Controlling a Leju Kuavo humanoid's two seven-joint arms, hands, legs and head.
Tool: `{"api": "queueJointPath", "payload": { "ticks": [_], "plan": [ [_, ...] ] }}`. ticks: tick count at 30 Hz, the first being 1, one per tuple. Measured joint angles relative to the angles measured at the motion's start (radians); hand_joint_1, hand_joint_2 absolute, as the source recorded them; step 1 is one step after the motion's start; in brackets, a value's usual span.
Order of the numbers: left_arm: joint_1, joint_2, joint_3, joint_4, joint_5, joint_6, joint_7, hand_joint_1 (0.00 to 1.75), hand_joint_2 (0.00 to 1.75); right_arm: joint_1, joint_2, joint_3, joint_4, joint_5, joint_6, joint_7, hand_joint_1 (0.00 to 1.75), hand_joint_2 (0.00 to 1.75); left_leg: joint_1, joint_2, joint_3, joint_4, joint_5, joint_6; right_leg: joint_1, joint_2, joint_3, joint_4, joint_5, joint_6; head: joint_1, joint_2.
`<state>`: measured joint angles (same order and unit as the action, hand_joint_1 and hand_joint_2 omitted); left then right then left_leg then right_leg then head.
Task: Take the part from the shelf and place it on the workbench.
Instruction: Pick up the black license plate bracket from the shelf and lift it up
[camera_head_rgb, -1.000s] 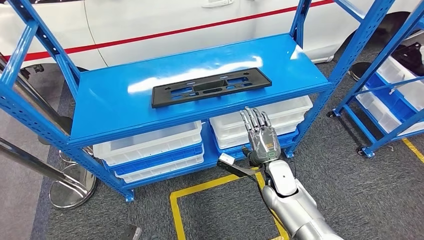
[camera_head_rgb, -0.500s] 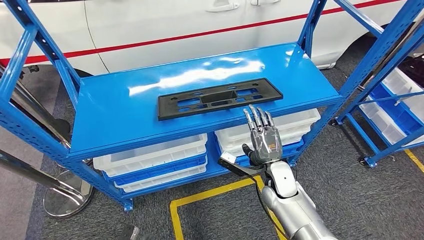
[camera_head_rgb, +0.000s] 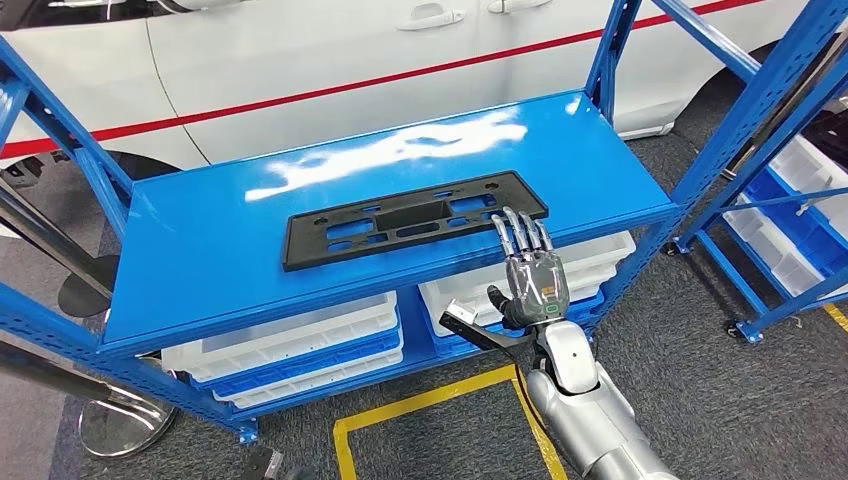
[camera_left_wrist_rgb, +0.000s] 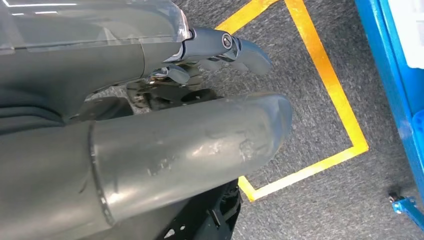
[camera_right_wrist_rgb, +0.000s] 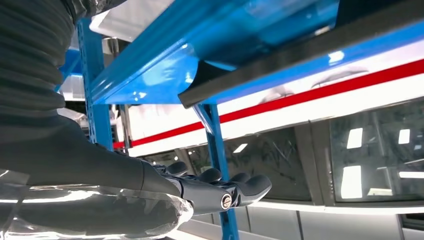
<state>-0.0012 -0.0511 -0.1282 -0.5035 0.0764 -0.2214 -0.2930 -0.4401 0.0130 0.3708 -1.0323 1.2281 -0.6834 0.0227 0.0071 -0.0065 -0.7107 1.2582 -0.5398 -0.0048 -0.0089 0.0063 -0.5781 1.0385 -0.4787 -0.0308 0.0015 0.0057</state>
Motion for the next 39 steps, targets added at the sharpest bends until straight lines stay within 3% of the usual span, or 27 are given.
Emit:
{"api": "queueJointPath", "payload": {
  "ticks": [2,3,4,6,8,10,12,13,14,15,17,19,24,25,27,28,29,30,31,32,34,36,39],
  "plan": [
    [0.0,0.0,-0.001,0.0,0.004,-0.002,0.0,0.0,0.0,0.0,0.001,0.0,0.0,0.001,0.0,0.0,0.0,1.75,-0.001,0.0,0.033,-0.117,0.094,0.009,0.001,0.001,0.023,-0.001,-0.016,0.002,0.0,0.0],
    [0.0,0.0,-0.002,0.0,0.006,-0.002,0.0,0.0,0.0,-0.001,0.002,0.0,0.001,0.001,0.0,0.0,0.0,1.75,-0.005,0.0,0.047,-0.167,0.119,0.015,0.002,0.001,0.031,-0.002,-0.022,0.004,0.0,0.0],
    [-0.001,0.001,-0.002,0.0,0.007,-0.002,0.0,0.0,0.0,-0.003,0.002,0.0,0.001,0.001,0.0,0.0,0.0,1.75,-0.009,0.0,0.057,-0.201,0.131,0.021,0.002,0.002,0.034,-0.002,-0.028,0.009,0.0,0.0],
    [0.001,0.001,-0.003,0.0,0.008,-0.003,0.0,0.0,0.0,-0.003,0.004,0.0,0.003,0.001,0.0,0.0,0.0,1.75,-0.018,0.0,0.061,-0.221,0.126,0.033,0.001,0.002,0.037,-0.005,-0.036,0.021,-0.001,0.0],
    [0.005,0.001,-0.004,0.0,0.007,-0.003,0.002,0.0,0.0,-0.003,0.005,0.0,0.003,0.001,-0.001,0.0,0.0,1.75,-0.013,0.0,0.078,-0.242,0.137,0.043,0.0,-0.001,0.039,0.004,-0.049,0.032,0.0,0.0],
    [0.007,0.002,-0.007,0.0,0.002,-0.003,0.01,0.0,0.0,-0.007,0.005,0.0,0.002,0.001,-0.004,0.001,0.0,1.75,-0.007,0.001,0.096,-0.26,0.138,0.052,0.001,-0.005,0.008,0.07,-0.083,0.039,0.0,0.0],
    [0.011,0.004,-0.014,0.001,-0.007,-0.002,0.024,0.0,0.0,-0.009,0.004,0.0,0.004,-0.001,-0.007,0.001,0.0,1.75,-0.009,0.001,0.106,-0.262,0.13,0.056,-0.001,-0.005,-0.064,0.19,-0.125,0.044,0.0,0.0],
    [0.016,0.005,-0.019,0.002,-0.013,-0.004,0.029,0.0,0.0,-0.008,0.004,-0.001,0.006,-0.002,-0.009,0.001,0.0,1.75,-0.009,0.001,0.11,-0.261,0.125,0.056,-0.003,-0.005,-0.1,0.237,-0.132,0.045,0.0,0.0],
    [0.022,0.01,-0.024,0.004,-0.019,-0.009,0.031,0.0,0.0,-0.006,0.004,-0.002,0.009,-0.004,-0.01,0.001,0.0,1.75,-0.009,0.001,0.115,-0.259,0.118,0.055,-0.004,-0.005,-0.124,0.255,-0.119,0.047,0.0,0.0],
    [0.03,0.016,-0.03,0.008,-0.025,-0.018,0.032,0.0,0.0,-0.005,0.004,-0.003,0.011,-0.006,-0.01,0.001,0.0,1.75,-0.008,0.0,0.122,-0.255,0.111,0.053,-0.005,-0.006,-0.129,0.237,-0.087,0.047,0.0,0.0],
    [0.045,0.034,-0.041,0.016,-0.033,-0.038,0.03,0.0,0.0,-0.005,0.004,-0.006,0.014,-0.007,-0.011,0.002,0.0,1.75,-0.007,0.0,0.134,-0.244,0.091,0.046,-0.005,-0.006,-0.098,0.127,0.0,0.045,0.0,0.0],
    [0.053,0.05,-0.049,0.024,-0.034,-0.048,0.027,0.0,0.0,-0.007,0.004,-0.009,0.015,-0.008,-0.012,0.002,0.0,1.75,-0.009,-0.002,0.137,-0.23,0.074,0.036,-0.003,-0.004,-0.065,0.037,0.038,0.039,0.0,0.0],
    [0.056,0.075,-0.06,0.035,-0.035,-0.051,0.026,0.0,0.0,-0.009,0.002,-0.011,0.016,-0.008,-0.014,0.004,0.0,1.75,-0.009,-0.001,0.13,-0.203,0.045,0.012,-0.003,0.0,-0.049,0.014,0.029,0.012,-0.001,0.0],
    [0.057,0.077,-0.063,0.036,-0.035,-0.051,0.026,0.0,0.0,-0.009,0.003,-0.011,0.016,-0.008,-0.014,0.004,0.0,1.75,-0.007,0.0,0.112,-0.163,0.023,0.007,-0.004,-0.001,-0.044,0.011,0.028,0.007,-0.001,0.0],
    [0.057,0.078,-0.068,0.038,-0.037,-0.051,0.026,0.0,0.0,-0.009,0.003,-0.011,0.016,-0.008,-0.014,0.004,0.0,1.75,-0.004,0.0,0.047,-0.036,-0.032,0.001,-0.001,-0.003,-0.039,0.01,0.023,0.0,-0.001,0.0],
    [0.058,0.078,-0.07,0.039,-0.037,-0.051,0.026,0.0,0.0,-0.009,0.003,-0.011,0.016,-0.008,-0.014,0.004,0.0,1.75,-0.003,0.0,0.013,0.02,-0.048,-0.001,0.001,-0.004,-0.037,0.01,0.021,-0.002,-0.001,0.0],
    [0.059,0.078,-0.07,0.041,-0.038,-0.051,0.026,0.0,0.0,-0.009,0.003,-0.011,0.016,-0.008,-0.014,0.004,0.0,1.75,-0.003,0.0,-0.007,0.047,-0.046,0.0,0.003,-0.004,-0.035,0.01,0.019,-0.003,-0.001,0.0],
    [0.061,0.079,-0.071,0.042,-0.038,-0.051,0.027,0.0,0.0,-0.009,0.003,-0.011,0.016,-0.008,-0.014,0.004,0.0,1.75,-0.003,0.0,-0.008,0.036,-0.024,0.003,0.004,-0.003,-0.032,0.01,0.016,-0.004,-0.001,0.0],
    [0.062,0.08,-0.071,0.043,-0.038,-0.051,0.027,0.0,0.0,-0.009,0.003,-0.011,0.016,-0.008,-0.014,0.004,0.0,1.75,-0.004,0.0,0.01,-0.012,0.013,0.008,0.005,-0.002,-0.026,0.01,0.013,-0.003,-0.001,0.0],
    [0.063,0.083,-0.071,0.043,-0.038,-0.051,0.027,0.0,0.0,-0.009,0.003,-0.011,0.016,-0.008,-0.014,0.004,0.0,1.75,-0.007,0.0,0.039,-0.083,0.055,0.016,0.006,-0.001,-0.021,0.009,0.009,-0.003,-0.001,0.0],
    [0.062,0.086,-0.071,0.044,-0.038,-0.051,0.026,0.0,0.0,-0.01,0.003,-0.011,0.016,-0.008,-0.014,0.004,0.0,1.75,-0.014,0.0,0.09,-0.195,0.1,0.029,0.007,-0.001,-0.014,0.008,0.004,0.002,-0.001,0.0],
    [0.06,0.089,-0.072,0.046,-0.033,-0.053,0.025,0.0,0.0,-0.01,0.004,-0.011,0.016,-0.008,-0.014,0.004,0.0,1.75,-0.021,0.0,0.106,-0.227,0.1,0.036,0.006,-0.001,-0.014,0.006,0.003,0.011,-0.001,0.0],
    [0.059,0.091,-0.072,0.051,-0.017,-0.059,0.02,0.0,0.0,-0.01,0.004,-0.011,0.016,-0.007,-0.014,0.004,0.0,1.75,-0.017,0.001,0.121,-0.254,0.109,0.047,0.004,-0.002,-0.015,0.016,-0.008,0.026,-0.001,0.0]
  ]
}}
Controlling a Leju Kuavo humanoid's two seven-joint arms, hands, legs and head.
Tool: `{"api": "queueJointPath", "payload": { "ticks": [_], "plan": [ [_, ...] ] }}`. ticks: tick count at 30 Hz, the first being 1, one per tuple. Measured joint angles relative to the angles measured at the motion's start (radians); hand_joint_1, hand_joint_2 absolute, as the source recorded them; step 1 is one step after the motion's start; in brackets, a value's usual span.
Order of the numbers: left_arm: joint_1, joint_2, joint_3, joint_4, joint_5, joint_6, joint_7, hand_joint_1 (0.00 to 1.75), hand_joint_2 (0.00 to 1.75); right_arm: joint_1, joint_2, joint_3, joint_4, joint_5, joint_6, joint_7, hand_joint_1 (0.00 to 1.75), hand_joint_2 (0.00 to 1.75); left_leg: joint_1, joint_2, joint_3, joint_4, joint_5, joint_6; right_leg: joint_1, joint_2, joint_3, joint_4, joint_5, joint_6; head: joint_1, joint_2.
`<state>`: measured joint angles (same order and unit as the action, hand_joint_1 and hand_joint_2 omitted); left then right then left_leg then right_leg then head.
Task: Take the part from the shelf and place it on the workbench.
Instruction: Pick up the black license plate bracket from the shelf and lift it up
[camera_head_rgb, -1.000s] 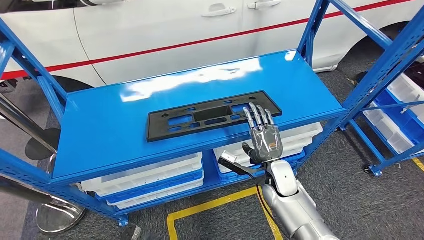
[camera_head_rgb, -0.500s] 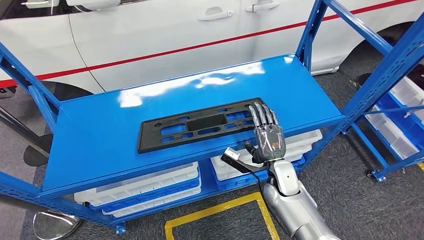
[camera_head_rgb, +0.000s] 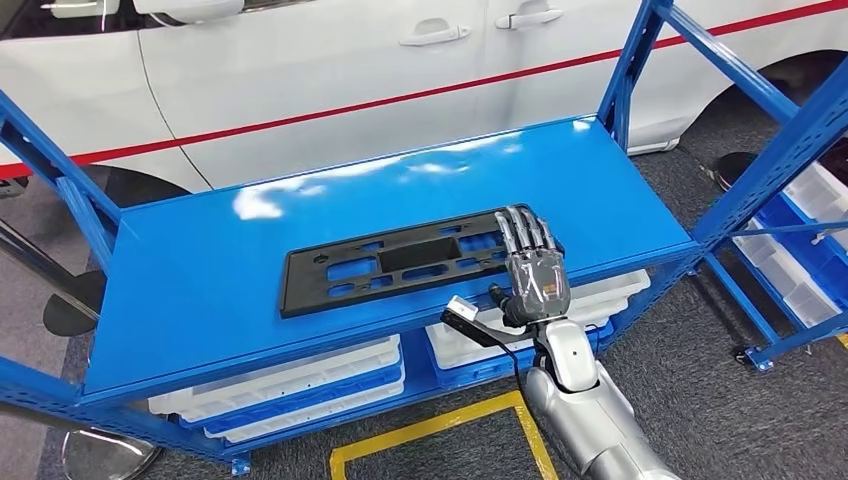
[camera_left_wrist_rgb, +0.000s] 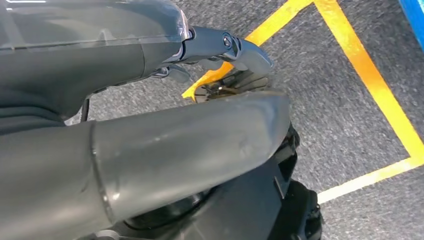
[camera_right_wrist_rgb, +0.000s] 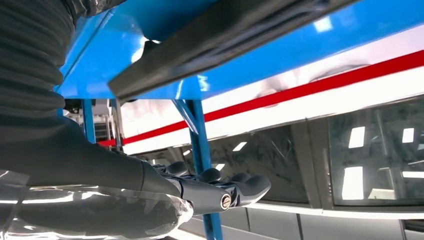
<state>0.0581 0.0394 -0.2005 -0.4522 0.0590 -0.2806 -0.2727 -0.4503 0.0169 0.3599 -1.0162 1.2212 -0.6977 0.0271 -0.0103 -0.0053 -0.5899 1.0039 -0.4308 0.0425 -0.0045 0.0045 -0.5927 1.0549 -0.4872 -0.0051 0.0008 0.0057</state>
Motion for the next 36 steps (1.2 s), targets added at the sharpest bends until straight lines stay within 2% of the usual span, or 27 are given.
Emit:
{"api": "queueJointPath", "payload": {
  "ticks": [2,4,5,6,7,8,10,11,15,17,19,20,21,22,24,25,27,30,32,34,35,36],
  "plan": [
    [-0.003,0.0,-0.002,0.005,0.008,-0.004,-0.004,0.0,0.0,0.0,0.0,0.0,0.001,0.0,0.0,0.0,0.0,1.75,0.005,0.002,0.011,-0.015,0.005,0.008,0.0,-0.001,-0.038,0.081,-0.045,0.007,0.0,0.0],
    [-0.01,0.0,-0.006,0.011,0.014,-0.007,-0.009,0.0,0.0,0.003,0.0,0.0,0.004,-0.001,0.0,-0.001,0.0,1.75,0.005,0.002,0.013,-0.015,0.002,0.012,-0.003,0.0,-0.104,0.202,-0.093,0.014,0.0,0.0],
    [-0.012,0.0,-0.008,0.015,0.018,-0.008,-0.012,0.0,0.0,0.006,0.0,0.0,0.006,-0.001,-0.001,-0.002,0.0,1.75,0.005,0.002,0.013,-0.013,0.0,0.012,-0.006,-0.001,-0.126,0.237,-0.097,0.018,0.0,0.0],
    [-0.014,0.0,-0.012,0.018,0.021,-0.009,-0.014,0.0,0.0,0.008,0.0,0.0,0.008,-0.001,-0.001,-0.002,0.0,1.75,0.005,0.001,0.014,-0.011,-0.003,0.011,-0.009,-0.001,-0.132,0.237,-0.083,0.021,0.0,0.0],
    [-0.015,0.0,-0.015,0.02,0.024,-0.01,-0.017,0.0,0.0,0.008,0.0,0.0,0.009,-0.001,-0.001,-0.002,0.0,1.75,0.007,0.0,0.015,-0.006,-0.007,0.008,-0.012,-0.002,-0.119,0.201,-0.051,0.024,0.0,0.0],
    [-0.015,0.0,-0.018,0.022,0.028,-0.01,-0.019,0.0,0.0,0.008,0.0,0.0,0.01,-0.001,-0.001,-0.002,0.0,1.75,0.008,0.0,0.015,0.001,-0.013,0.004,-0.015,-0.003,-0.092,0.139,-0.013,0.026,0.0,0.0],
    [-0.018,0.001,-0.022,0.025,0.033,-0.01,-0.022,0.0,0.0,0.006,0.0,0.0,0.01,0.0,0.0,-0.004,0.0,1.75,0.008,-0.001,0.011,0.02,-0.027,-0.008,-0.015,-0.003,-0.044,0.034,0.028,0.024,0.0,0.0],
    [-0.02,0.001,-0.023,0.027,0.034,-0.01,-0.024,0.0,0.0,0.006,0.001,0.0,0.011,0.002,0.0,-0.006,0.0,1.75,0.007,-0.001,0.008,0.027,-0.032,-0.014,-0.014,-0.003,-0.033,0.011,0.031,0.02,0.0,0.0],
    [-0.028,0.003,-0.031,0.032,0.043,-0.014,-0.027,0.0,0.0,0.005,0.002,0.006,0.017,0.013,0.008,-0.023,0.0,1.75,0.01,-0.001,0.002,0.043,-0.047,-0.032,-0.012,-0.002,-0.029,0.001,0.029,-0.005,0.0,0.0],
    [-0.032,0.003,-0.034,0.034,0.046,-0.017,-0.029,0.0,0.0,0.005,0.007,0.014,0.021,0.019,0.011,-0.026,0.0,1.75,0.013,0.0,-0.031,0.118,-0.092,-0.042,-0.013,-0.003,-0.025,-0.004,0.03,-0.015,0.0,0.0],
    [-0.035,0.003,-0.038,0.038,0.048,-0.018,-0.031,0.0,0.0,0.005,0.011,0.021,0.027,0.021,0.013,-0.028,0.0,1.75,0.016,0.0,-0.093,0.243,-0.146,-0.049,-0.012,-0.004,-0.024,-0.004,0.028,-0.019,0.0,0.0],
    [-0.034,0.003,-0.041,0.041,0.049,-0.018,-0.032,0.0,0.0,0.006,0.012,0.025,0.03,0.021,0.014,-0.028,0.0,1.75,0.017,0.0,-0.116,0.286,-0.156,-0.05,-0.011,-0.005,-0.024,-0.004,0.028,-0.02,0.0,0.0],
    [-0.034,0.003,-0.042,0.043,0.05,-0.019,-0.033,0.0,0.0,0.007,0.012,0.028,0.034,0.021,0.014,-0.028,0.0,1.75,0.018,0.0,-0.124,0.297,-0.148,-0.05,-0.01,-0.005,-0.023,-0.004,0.027,-0.02,0.0,0.0],
    [-0.033,0.003,-0.044,0.044,0.051,-0.02,-0.033,0.0,0.0,0.007,0.012,0.03,0.036,0.021,0.014,-0.028,0.0,1.75,0.018,0.0,-0.113,0.268,-0.121,-0.049,-0.01,-0.004,-0.021,-0.004,0.027,-0.02,0.0,0.0],
    [-0.034,0.004,-0.047,0.046,0.054,-0.021,-0.036,0.0,0.0,0.007,0.012,0.034,0.039,0.02,0.014,-0.028,0.0,1.75,0.018,0.0,-0.054,0.139,-0.053,-0.043,-0.009,-0.004,-0.018,-0.004,0.025,-0.018,0.0,0.0],
    [-0.036,0.004,-0.048,0.047,0.056,-0.021,-0.038,0.0,0.0,0.006,0.012,0.036,0.04,0.02,0.014,-0.027,0.0,1.75,0.016,0.0,-0.026,0.08,-0.032,-0.039,-0.008,-0.004,-0.017,-0.004,0.024,-0.015,0.0,0.0],
    [-0.039,0.004,-0.05,0.048,0.059,-0.021,-0.04,0.0,0.0,0.006,0.013,0.037,0.043,0.018,0.014,-0.027,0.0,1.75,0.011,-0.001,-0.004,0.03,-0.025,-0.032,-0.007,-0.004,-0.017,-0.006,0.025,-0.005,0.0,0.0],
    [-0.04,0.006,-0.051,0.049,0.062,-0.022,-0.041,0.0,0.0,0.006,0.016,0.041,0.049,0.017,0.013,-0.027,0.0,1.75,0.011,-0.001,0.003,0.012,-0.016,-0.015,-0.008,-0.004,-0.018,-0.004,0.022,0.01,0.0,0.0],
    [-0.042,0.007,-0.052,0.049,0.064,-0.022,-0.042,0.0,0.0,0.006,0.017,0.043,0.051,0.016,0.012,-0.027,0.0,1.75,0.014,0.0,0.01,-0.001,-0.008,-0.002,-0.008,-0.004,-0.046,0.06,-0.019,0.015,0.001,0.0],
    [-0.044,0.008,-0.055,0.05,0.065,-0.023,-0.045,0.0,0.0,0.009,0.017,0.044,0.054,0.012,0.012,-0.027,0.0,1.75,0.011,0.001,0.011,-0.002,-0.008,0.005,-0.008,-0.004,-0.105,0.183,-0.078,0.017,0.001,0.0],
    [-0.045,0.008,-0.057,0.05,0.065,-0.024,-0.045,0.0,0.0,0.012,0.017,0.045,0.057,0.01,0.013,-0.027,0.0,1.75,0.01,0.001,0.011,-0.001,-0.009,0.005,-0.009,-0.004,-0.13,0.234,-0.094,0.018,0.001,0.0],
    [-0.044,0.009,-0.058,0.051,0.065,-0.024,-0.046,0.0,0.0,0.014,0.017,0.045,0.059,0.008,0.013,-0.027,0.0,1.75,0.009,0.001,0.011,0.001,-0.01,0.006,-0.009,-0.004,-0.142,0.254,-0.091,0.019,0.0,0.0]
  ]
}}
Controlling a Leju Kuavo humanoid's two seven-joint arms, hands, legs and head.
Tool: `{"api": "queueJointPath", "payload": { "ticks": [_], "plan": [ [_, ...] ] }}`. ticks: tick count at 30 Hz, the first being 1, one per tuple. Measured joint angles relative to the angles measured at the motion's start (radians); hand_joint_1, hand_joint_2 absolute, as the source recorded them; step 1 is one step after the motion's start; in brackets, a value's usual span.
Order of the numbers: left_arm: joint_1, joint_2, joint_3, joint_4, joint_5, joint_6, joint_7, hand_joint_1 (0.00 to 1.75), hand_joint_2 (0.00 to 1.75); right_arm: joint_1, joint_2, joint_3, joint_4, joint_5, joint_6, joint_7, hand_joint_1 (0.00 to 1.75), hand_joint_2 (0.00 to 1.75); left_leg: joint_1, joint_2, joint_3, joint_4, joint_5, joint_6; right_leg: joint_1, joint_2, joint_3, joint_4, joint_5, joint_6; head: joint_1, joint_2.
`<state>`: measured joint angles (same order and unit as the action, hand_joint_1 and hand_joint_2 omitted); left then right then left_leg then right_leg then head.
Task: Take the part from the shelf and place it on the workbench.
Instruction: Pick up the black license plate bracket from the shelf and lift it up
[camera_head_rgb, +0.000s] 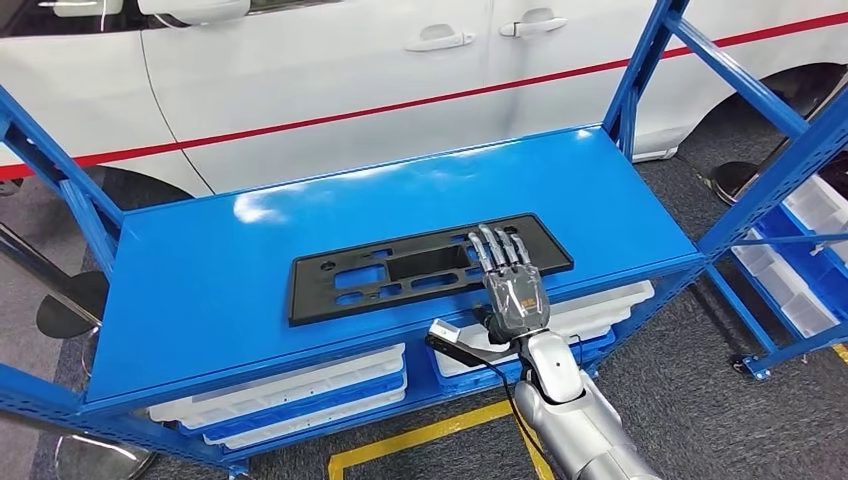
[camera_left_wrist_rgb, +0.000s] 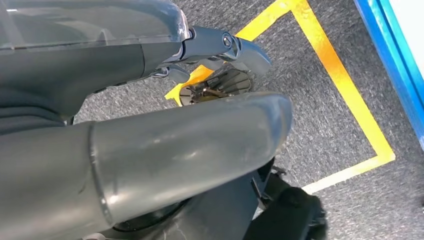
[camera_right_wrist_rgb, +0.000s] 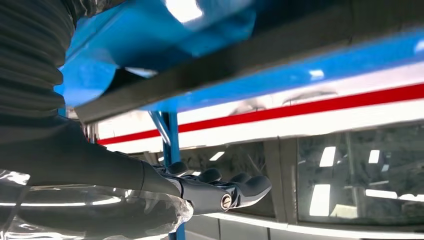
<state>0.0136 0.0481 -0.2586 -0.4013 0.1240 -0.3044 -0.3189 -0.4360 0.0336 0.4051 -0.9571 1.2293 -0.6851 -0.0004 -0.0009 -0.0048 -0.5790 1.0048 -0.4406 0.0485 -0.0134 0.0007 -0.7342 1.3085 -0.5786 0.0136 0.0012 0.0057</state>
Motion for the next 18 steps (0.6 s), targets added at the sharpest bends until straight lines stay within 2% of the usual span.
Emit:
{"api": "queueJointPath", "payload": {
  "ticks": [1,3,4,5,8,10,12,13,14,15,16,17,18],
  "plan": [
    [0.0,0.0,-0.001,0.001,0.0,-0.001,-0.001,0.0,0.0,0.001,0.0,0.0,0.002,-0.001,0.0,0.0,0.0,1.75,0.0,-0.001,0.0,0.003,-0.002,0.0,0.0,0.0,0.007,-0.016,0.02,0.0,0.0,0.0],
    [0.0,0.0,-0.005,0.001,0.0,-0.004,-0.004,0.0,0.0,0.0,0.0,0.0,0.004,-0.003,0.0,0.0,0.0,1.75,0.0,-0.002,0.0,0.011,-0.008,-0.005,0.0,0.0,0.063,-0.133,0.084,-0.004,0.0,0.0],
    [0.0,0.0,-0.007,0.001,0.0,-0.005,-0.006,0.0,0.0,-0.002,0.0,0.001,0.004,-0.004,0.0,0.0,0.0,1.75,-0.001,-0.002,-0.003,0.018,-0.014,-0.009,0.001,0.0,0.09,-0.192,0.104,-0.007,0.0,0.0],
    [-0.001,0.001,-0.008,0.002,0.0,-0.007,-0.009,0.0,0.0,-0.003,0.0,0.001,0.004,-0.004,0.0,0.0,0.0,1.75,-0.003,-0.002,-0.005,0.023,-0.021,-0.014,0.002,0.0,0.109,-0.233,0.113,-0.011,0.0,0.0],
    [-0.002,0.003,-0.013,0.002,0.001,-0.007,-0.014,0.0,0.0,-0.004,0.001,0.004,0.004,-0.005,-0.001,0.0,0.0,1.75,-0.004,-0.002,-0.003,0.024,-0.032,-0.031,0.006,0.001,0.123,-0.256,0.109,-0.025,0.0,0.0],
    [-0.002,0.003,-0.015,0.004,0.008,-0.008,-0.02,0.0,0.0,-0.006,0.002,0.006,0.003,-0.006,-0.001,0.001,0.0,1.75,-0.001,-0.001,-0.006,0.05,-0.05,-0.042,0.004,0.001,0.134,-0.263,0.112,-0.035,-0.001,0.0],
    [-0.003,0.003,-0.016,0.007,0.022,-0.008,-0.029,0.0,0.0,-0.006,0.003,0.008,0.003,-0.006,-0.002,0.003,0.0,1.75,0.003,-0.001,-0.048,0.143,-0.101,-0.052,0.002,-0.001,0.143,-0.269,0.112,-0.042,-0.001,0.0],
    [-0.004,0.003,-0.017,0.009,0.029,-0.008,-0.031,0.0,0.0,-0.006,0.003,0.009,0.003,-0.006,-0.002,0.005,0.0,1.75,0.005,-0.001,-0.083,0.208,-0.13,-0.056,0.002,-0.001,0.144,-0.269,0.111,-0.044,-0.001,0.0],
    [-0.004,0.003,-0.018,0.011,0.032,-0.007,-0.032,0.0,0.0,-0.006,0.003,0.01,0.003,-0.006,-0.002,0.006,0.0,1.75,0.007,-0.001,-0.116,0.263,-0.146,-0.06,0.003,-0.001,0.145,-0.269,0.108,-0.045,-0.001,0.0],
    [-0.004,0.003,-0.02,0.013,0.034,-0.005,-0.032,0.0,0.0,-0.006,0.003,0.01,0.002,-0.006,-0.002,0.008,0.0,1.75,0.008,-0.001,-0.137,0.292,-0.144,-0.061,0.003,0.0,0.148,-0.269,0.106,-0.045,-0.001,0.0],
    [-0.003,0.003,-0.022,0.015,0.036,-0.003,-0.033,0.0,0.0,-0.006,0.003,0.01,0.002,-0.006,-0.002,0.009,0.0,1.75,0.009,-0.001,-0.141,0.284,-0.122,-0.061,0.004,0.001,0.152,-0.269,0.102,-0.045,-0.001,0.0],
    [-0.004,0.003,-0.024,0.016,0.037,-0.002,-0.034,0.0,0.0,-0.005,0.003,0.011,0.002,-0.006,-0.002,0.01,0.0,1.75,0.01,-0.001,-0.125,0.238,-0.084,-0.059,0.004,0.002,0.158,-0.269,0.099,-0.044,-0.001,0.0],
    [-0.004,0.003,-0.026,0.016,0.038,-0.001,-0.034,0.0,0.0,-0.006,0.003,0.011,0.002,-0.006,-0.002,0.01,0.0,1.75,0.01,-0.001,-0.098,0.168,-0.04,-0.055,0.004,0.003,0.163,-0.269,0.094,-0.042,-0.001,0.0]
  ]
}}
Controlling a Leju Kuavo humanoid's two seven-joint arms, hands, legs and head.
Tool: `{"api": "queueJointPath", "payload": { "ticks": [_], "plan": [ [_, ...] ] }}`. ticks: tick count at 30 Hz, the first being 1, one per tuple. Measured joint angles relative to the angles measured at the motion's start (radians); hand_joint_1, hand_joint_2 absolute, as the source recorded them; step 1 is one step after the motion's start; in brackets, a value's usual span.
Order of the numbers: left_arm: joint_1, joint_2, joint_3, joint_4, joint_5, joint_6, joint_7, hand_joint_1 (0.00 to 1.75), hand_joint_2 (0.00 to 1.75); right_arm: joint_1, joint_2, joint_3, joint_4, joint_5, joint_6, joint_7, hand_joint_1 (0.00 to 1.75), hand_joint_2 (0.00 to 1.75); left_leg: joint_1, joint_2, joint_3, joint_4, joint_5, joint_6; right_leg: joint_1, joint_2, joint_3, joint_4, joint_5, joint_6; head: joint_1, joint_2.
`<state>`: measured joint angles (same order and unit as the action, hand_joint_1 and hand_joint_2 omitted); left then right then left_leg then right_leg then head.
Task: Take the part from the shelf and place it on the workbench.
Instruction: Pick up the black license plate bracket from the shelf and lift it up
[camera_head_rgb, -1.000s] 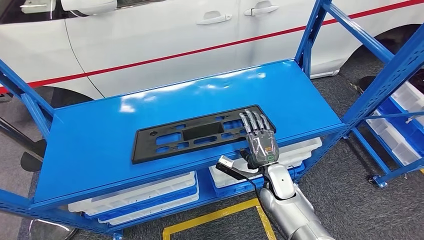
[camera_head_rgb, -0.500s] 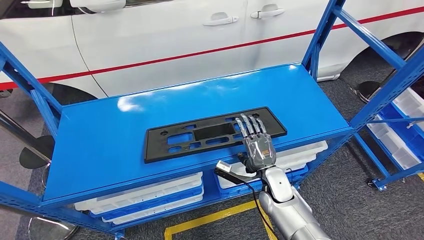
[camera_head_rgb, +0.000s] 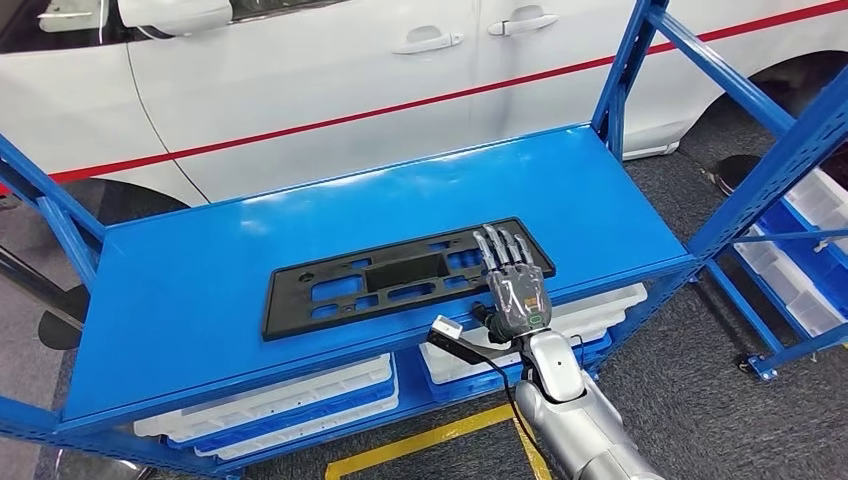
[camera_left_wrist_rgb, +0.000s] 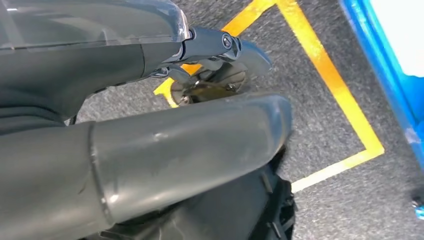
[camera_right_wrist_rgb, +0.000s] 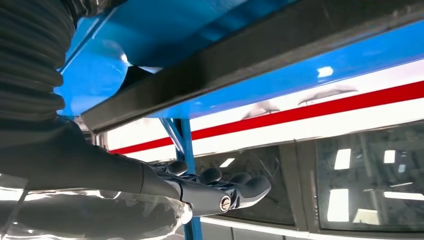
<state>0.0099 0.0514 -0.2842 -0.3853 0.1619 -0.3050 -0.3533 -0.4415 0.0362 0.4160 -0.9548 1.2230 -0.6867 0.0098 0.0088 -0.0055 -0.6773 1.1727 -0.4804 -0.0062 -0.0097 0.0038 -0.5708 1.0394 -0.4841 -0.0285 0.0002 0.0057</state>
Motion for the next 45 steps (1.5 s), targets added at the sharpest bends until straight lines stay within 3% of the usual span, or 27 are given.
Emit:
{"api": "queueJointPath", "payload": {
  "ticks": [2,3,7,9,11,12,13,14,15,17,18,22,24,25,27,28,29,31,33,36,38,41,42,43,44,45],
  "plan": [
    [-0.003,0.0,-0.003,0.001,0.002,0.001,-0.001,0.0,0.0,0.0,0.0,0.0,0.0,0.0,0.0,0.001,0.0,1.75,-0.005,-0.001,0.047,-0.113,0.052,0.01,0.002,0.001,0.006,0.0,-0.007,0.007,0.0,0.0],
    [-0.004,0.0,-0.005,0.001,0.003,0.002,-0.002,0.0,0.0,0.0,0.0,0.0,0.0,0.0,0.0,0.001,0.0,1.75,-0.008,-0.001,0.057,-0.138,0.059,0.015,0.003,0.001,0.006,0.0,-0.009,0.012,0.0,0.0],
    [-0.005,0.002,-0.01,0.002,0.007,0.004,-0.003,0.0,0.0,0.0,-0.001,0.001,-0.001,0.002,0.0,0.003,0.0,1.75,-0.01,0.0,0.069,-0.161,0.062,0.037,-0.001,0.001,0.005,0.011,-0.024,0.031,0.001,0.0],
    [-0.007,0.003,-0.013,0.002,0.008,0.004,-0.003,0.0,0.0,0.0,-0.002,0.001,-0.002,0.002,0.0,0.004,0.0,1.75,-0.007,0.002,0.077,-0.172,0.066,0.05,-0.002,0.0,-0.035,0.097,-0.073,0.035,0.001,0.0],
    [-0.009,0.003,-0.015,0.002,0.009,0.005,-0.003,0.0,0.0,0.004,-0.002,0.001,-0.001,0.002,0.0,0.004,0.0,1.75,-0.009,0.002,0.077,-0.172,0.064,0.056,-0.003,0.0,-0.102,0.219,-0.124,0.038,0.0,0.0],
    [-0.009,0.003,-0.015,0.002,0.01,0.005,-0.003,0.0,0.0,0.008,-0.003,0.001,0.0,0.002,0.0,0.004,0.0,1.75,-0.009,0.001,0.077,-0.17,0.062,0.057,-0.004,0.0,-0.124,0.255,-0.128,0.04,0.001,0.0],
    [-0.008,0.003,-0.016,0.002,0.01,0.005,-0.003,0.0,0.0,0.009,-0.004,0.001,0.0,0.002,0.0,0.004,0.0,1.75,-0.009,0.001,0.077,-0.168,0.06,0.056,-0.005,0.0,-0.131,0.257,-0.114,0.041,0.0,0.0],
    [-0.008,0.003,-0.017,0.002,0.01,0.006,-0.003,0.0,0.0,0.009,-0.004,0.001,0.0,0.002,0.0,0.004,0.0,1.75,-0.008,0.0,0.077,-0.163,0.057,0.054,-0.006,-0.001,-0.119,0.223,-0.083,0.042,0.001,0.0],
    [-0.008,0.003,-0.018,0.002,0.012,0.006,-0.003,0.0,0.0,0.008,-0.005,0.001,0.0,0.002,0.0,0.004,0.0,1.75,-0.007,-0.001,0.077,-0.157,0.053,0.05,-0.008,-0.001,-0.094,0.162,-0.043,0.043,0.001,0.0],
    [-0.009,0.003,-0.021,0.003,0.014,0.006,-0.003,0.0,0.0,0.006,-0.005,0.001,-0.001,0.002,0.0,0.004,0.0,1.75,-0.009,-0.002,0.073,-0.142,0.043,0.04,-0.008,-0.001,-0.047,0.053,0.003,0.04,0.0,0.0],
    [-0.009,0.004,-0.022,0.003,0.015,0.006,-0.004,0.0,0.0,0.005,-0.005,0.001,-0.002,0.002,0.0,0.004,0.0,1.75,-0.011,-0.002,0.072,-0.137,0.039,0.034,-0.007,0.0,-0.036,0.028,0.009,0.037,0.0,0.0],
    [-0.01,0.005,-0.026,0.003,0.015,0.007,-0.004,0.0,0.0,0.002,-0.005,0.001,-0.004,0.002,0.0,0.004,0.0,1.75,-0.008,-0.002,0.067,-0.124,0.027,0.015,-0.005,0.001,-0.032,0.014,0.012,0.016,0.0,0.0],
    [-0.01,0.005,-0.028,0.003,0.015,0.007,-0.004,0.0,0.0,0.001,-0.005,0.001,-0.004,0.002,0.0,0.004,0.0,1.75,-0.005,0.0,0.035,-0.05,-0.02,0.005,-0.007,-0.002,-0.029,0.009,0.016,0.007,0.0,0.0],
    [-0.01,0.005,-0.03,0.003,0.015,0.008,-0.004,0.0,0.0,0.001,-0.005,0.001,-0.004,0.002,0.0,0.004,0.26,1.75,-0.004,0.0,0.008,0.012,-0.052,0.002,-0.006,-0.003,-0.029,0.008,0.017,0.004,0.0,0.0],
    [-0.009,0.005,-0.032,0.004,0.015,0.009,-0.004,0.0,0.0,0.002,-0.005,0.001,-0.003,0.002,0.0,0.004,1.13,1.75,-0.001,0.0,-0.042,0.12,-0.09,-0.003,-0.005,-0.004,-0.029,0.008,0.017,0.003,0.0,0.0],
    [-0.008,0.005,-0.032,0.004,0.015,0.009,-0.004,0.0,0.0,0.003,-0.005,0.001,-0.003,0.002,0.0,0.004,1.57,1.75,-0.001,0.0,-0.048,0.133,-0.085,-0.003,-0.004,-0.004,-0.029,0.008,0.016,0.003,0.0,0.0],
    [-0.008,0.005,-0.033,0.004,0.016,0.009,-0.005,0.0,0.0,0.003,-0.005,0.001,-0.003,0.002,0.0,0.004,1.75,1.75,0.0,0.0,-0.035,0.105,-0.061,-0.001,-0.004,-0.003,-0.028,0.008,0.016,0.003,0.0,0.0],
    [-0.009,0.005,-0.033,0.004,0.017,0.009,-0.006,0.0,0.0,0.002,-0.005,0.001,-0.003,0.001,0.001,0.004,1.75,1.75,0.0,0.0,0.028,-0.025,0.003,0.005,-0.003,-0.003,-0.026,0.008,0.015,0.004,0.0,0.0],
    [-0.012,0.006,-0.034,0.004,0.021,0.009,-0.009,0.0,0.0,0.001,-0.005,0.001,-0.003,0.0,0.002,0.004,1.75,1.75,-0.005,-0.001,0.076,-0.125,0.032,0.013,-0.001,-0.002,-0.026,0.008,0.015,0.011,0.0,0.0],
    [-0.013,0.008,-0.035,0.004,0.027,0.01,-0.013,0.0,0.0,0.001,-0.005,0.001,-0.004,-0.002,0.001,0.004,1.75,1.75,-0.009,-0.002,0.086,-0.15,0.036,0.028,-0.003,-0.002,-0.026,0.004,0.016,0.029,0.0,0.0],
    [-0.013,0.009,-0.036,0.004,0.031,0.01,-0.015,0.0,0.0,0.001,-0.006,0.001,-0.005,-0.002,0.001,0.004,1.75,1.75,-0.007,0.0,0.094,-0.166,0.044,0.042,-0.003,-0.003,-0.035,0.029,-0.004,0.037,0.0,0.0],
    [-0.015,0.009,-0.039,0.005,0.035,0.01,-0.017,0.0,0.0,0.005,-0.009,0.001,-0.006,-0.003,0.001,0.003,1.75,1.75,-0.009,0.001,0.096,-0.174,0.048,0.054,-0.003,-0.003,-0.108,0.182,-0.086,0.04,0.001,0.0],
    [-0.015,0.009,-0.039,0.005,0.036,0.01,-0.018,0.0,0.0,0.008,-0.01,0.001,-0.006,-0.003,0.001,0.003,1.75,1.75,-0.01,0.001,0.095,-0.172,0.047,0.055,-0.003,-0.003,-0.132,0.23,-0.102,0.041,0.001,0.0],
    [-0.015,0.009,-0.039,0.006,0.037,0.01,-0.018,0.0,0.0,0.01,-0.012,0.001,-0.006,-0.003,0.001,0.002,1.75,1.75,-0.01,0.001,0.095,-0.17,0.046,0.055,-0.004,-0.003,-0.143,0.251,-0.1,0.042,0.001,0.0],
    [-0.015,0.009,-0.04,0.007,0.038,0.01,-0.018,0.0,0.0,0.011,-0.012,0.001,-0.007,-0.003,0.001,0.001,1.75,1.75,-0.01,0.001,0.095,-0.167,0.044,0.054,-0.004,-0.003,-0.137,0.237,-0.08,0.043,0.001,0.0],
    [-0.015,0.009,-0.04,0.007,0.041,0.01,-0.019,0.0,0.0,0.01,-0.013,0.001,-0.009,-0.003,0.0,0.0,1.75,1.75,-0.009,0.001,0.095,-0.162,0.041,0.052,-0.005,-0.003,-0.114,0.188,-0.046,0.042,0.001,0.0]
  ]
}}
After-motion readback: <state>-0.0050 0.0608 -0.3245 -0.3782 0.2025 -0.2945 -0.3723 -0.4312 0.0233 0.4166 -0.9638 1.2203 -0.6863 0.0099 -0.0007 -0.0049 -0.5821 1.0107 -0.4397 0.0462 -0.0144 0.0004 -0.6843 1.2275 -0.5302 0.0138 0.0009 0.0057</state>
